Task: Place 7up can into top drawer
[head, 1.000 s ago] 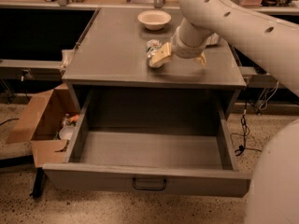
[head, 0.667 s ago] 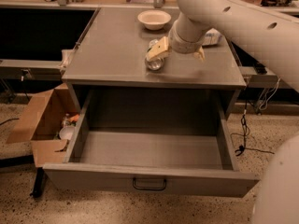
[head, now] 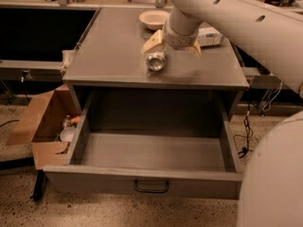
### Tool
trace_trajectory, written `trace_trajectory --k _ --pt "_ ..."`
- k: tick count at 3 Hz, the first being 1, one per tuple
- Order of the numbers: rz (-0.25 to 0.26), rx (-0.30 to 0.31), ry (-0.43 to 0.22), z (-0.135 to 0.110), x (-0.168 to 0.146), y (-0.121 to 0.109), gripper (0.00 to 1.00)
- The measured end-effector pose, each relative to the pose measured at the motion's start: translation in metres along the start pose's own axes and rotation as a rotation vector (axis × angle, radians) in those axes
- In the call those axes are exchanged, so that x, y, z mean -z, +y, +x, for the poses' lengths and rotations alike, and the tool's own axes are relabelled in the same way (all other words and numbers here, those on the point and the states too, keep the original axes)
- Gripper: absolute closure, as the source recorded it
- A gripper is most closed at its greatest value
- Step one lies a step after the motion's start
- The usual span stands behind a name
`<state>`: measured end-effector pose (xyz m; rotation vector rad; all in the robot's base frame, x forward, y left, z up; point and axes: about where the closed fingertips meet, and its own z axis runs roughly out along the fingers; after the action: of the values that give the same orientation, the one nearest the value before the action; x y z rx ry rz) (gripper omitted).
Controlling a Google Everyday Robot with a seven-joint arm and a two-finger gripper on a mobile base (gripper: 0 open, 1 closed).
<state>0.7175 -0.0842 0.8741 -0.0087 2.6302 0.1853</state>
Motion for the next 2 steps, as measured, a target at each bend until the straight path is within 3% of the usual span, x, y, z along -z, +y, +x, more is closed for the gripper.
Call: trace_trajectory --k 1,2 --pt "0.008 -0.047 0.004 -0.008 -0.006 0.010 0.00" --pt "0.023 -0.073 0.064 -0.003 -0.026 0.024 0.01"
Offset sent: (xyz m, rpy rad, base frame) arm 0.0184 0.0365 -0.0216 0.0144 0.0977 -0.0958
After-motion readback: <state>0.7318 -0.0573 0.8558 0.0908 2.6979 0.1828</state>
